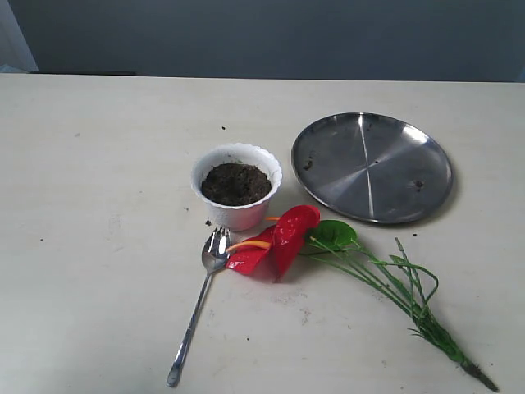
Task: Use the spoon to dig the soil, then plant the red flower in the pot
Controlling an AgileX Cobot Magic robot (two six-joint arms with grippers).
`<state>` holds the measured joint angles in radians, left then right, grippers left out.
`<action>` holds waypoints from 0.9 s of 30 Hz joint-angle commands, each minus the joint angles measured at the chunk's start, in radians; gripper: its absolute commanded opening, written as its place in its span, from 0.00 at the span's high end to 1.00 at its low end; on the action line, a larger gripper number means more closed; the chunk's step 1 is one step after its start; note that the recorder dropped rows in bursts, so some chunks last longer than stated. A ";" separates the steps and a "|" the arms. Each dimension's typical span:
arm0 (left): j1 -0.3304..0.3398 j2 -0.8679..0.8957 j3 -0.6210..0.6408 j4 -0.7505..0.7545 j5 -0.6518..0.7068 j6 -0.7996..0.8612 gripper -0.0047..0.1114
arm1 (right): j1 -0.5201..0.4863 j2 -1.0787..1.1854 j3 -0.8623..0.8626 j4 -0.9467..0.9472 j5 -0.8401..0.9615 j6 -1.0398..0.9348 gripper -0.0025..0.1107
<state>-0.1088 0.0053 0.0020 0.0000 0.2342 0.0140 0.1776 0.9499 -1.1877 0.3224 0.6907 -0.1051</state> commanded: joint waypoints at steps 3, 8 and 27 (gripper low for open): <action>-0.003 -0.005 -0.002 0.000 -0.002 -0.004 0.96 | 0.265 0.177 -0.033 -0.198 0.063 0.146 0.98; -0.003 -0.005 -0.002 0.000 -0.002 -0.004 0.96 | 0.613 0.289 0.003 -0.621 0.100 0.605 0.98; -0.003 -0.005 -0.002 0.000 -0.002 -0.004 0.96 | 1.052 0.800 0.006 -0.703 -0.057 1.038 0.87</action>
<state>-0.1088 0.0053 0.0020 0.0000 0.2342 0.0140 1.2267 1.7504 -1.1836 -0.4273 0.6645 0.9628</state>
